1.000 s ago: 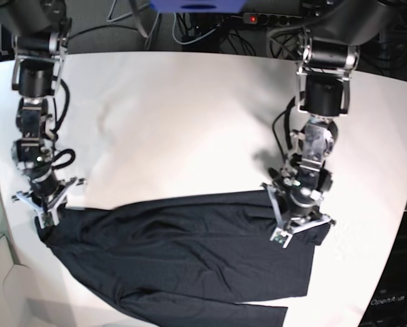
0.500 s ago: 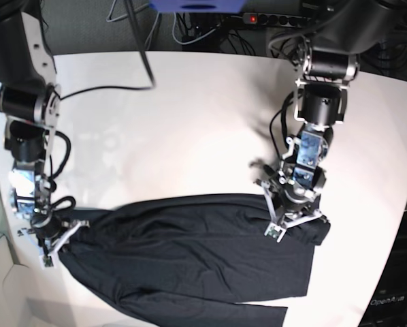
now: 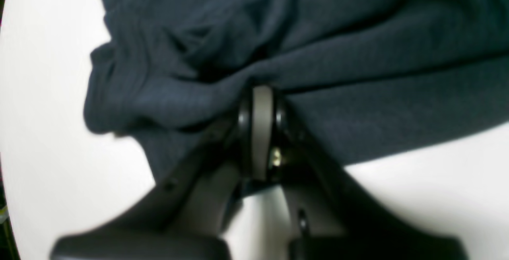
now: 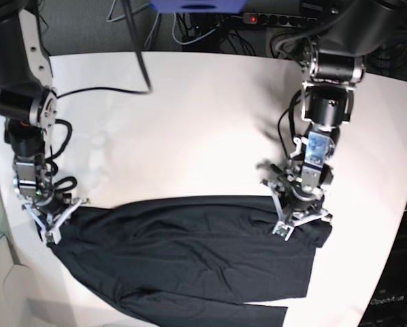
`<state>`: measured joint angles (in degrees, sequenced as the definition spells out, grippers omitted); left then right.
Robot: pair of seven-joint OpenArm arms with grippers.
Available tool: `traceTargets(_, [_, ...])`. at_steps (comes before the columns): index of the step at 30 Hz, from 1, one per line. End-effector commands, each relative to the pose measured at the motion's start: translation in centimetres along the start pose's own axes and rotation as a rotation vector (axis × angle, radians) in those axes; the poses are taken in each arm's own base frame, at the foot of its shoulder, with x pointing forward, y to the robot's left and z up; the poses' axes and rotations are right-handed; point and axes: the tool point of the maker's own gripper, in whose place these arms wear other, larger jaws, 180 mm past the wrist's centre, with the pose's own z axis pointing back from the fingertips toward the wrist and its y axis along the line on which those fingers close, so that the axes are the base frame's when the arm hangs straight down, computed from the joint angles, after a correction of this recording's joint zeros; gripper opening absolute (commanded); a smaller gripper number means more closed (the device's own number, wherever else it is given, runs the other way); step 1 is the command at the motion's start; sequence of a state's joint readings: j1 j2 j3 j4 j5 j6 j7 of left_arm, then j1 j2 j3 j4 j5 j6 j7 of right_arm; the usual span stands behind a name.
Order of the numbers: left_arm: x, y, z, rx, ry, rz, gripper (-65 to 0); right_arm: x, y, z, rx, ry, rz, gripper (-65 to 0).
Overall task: Fold the T-shirt properly
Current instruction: 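Drag the shirt with both grippers toward the robot's base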
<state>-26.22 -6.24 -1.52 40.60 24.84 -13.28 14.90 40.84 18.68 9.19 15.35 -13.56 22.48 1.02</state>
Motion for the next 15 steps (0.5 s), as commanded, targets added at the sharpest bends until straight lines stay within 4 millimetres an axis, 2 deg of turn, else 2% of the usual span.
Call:
traceTargets(1, [-4.6,0.1,0.4,-0.013,0.166,-0.031,-65.0,1.6,-1.5,0.3,-0.030,-0.045,-0.004,-59.8])
traceTargets(4, [-6.1,0.5,0.8,-0.007,0.185,-0.040,-65.0,-1.0,-1.6,0.6,-0.031,-0.003,-0.002,-59.8])
traceTargets(6, [-6.9,1.5,1.0,0.007,0.196,-0.048,-65.0,-2.6,-1.5,0.8,-0.030,0.024,-0.002,-59.9])
traceTargets(9, [-8.4,1.3,1.4,0.004,0.217,-0.056,-65.0,-5.5,-2.0,1.5,-0.038,0.072,0.001,-59.9])
traceTargets(11, [-9.4,1.8,1.9,0.016,0.223,-0.071,-65.0,-7.9,-2.4,2.1,-0.043,0.111,0.005,-59.9])
traceTargets(15, [-9.2,1.8,2.6,0.029,0.202,-0.085,-65.0,-11.0,-2.7,3.0,-0.048,0.157,-0.006,-60.0])
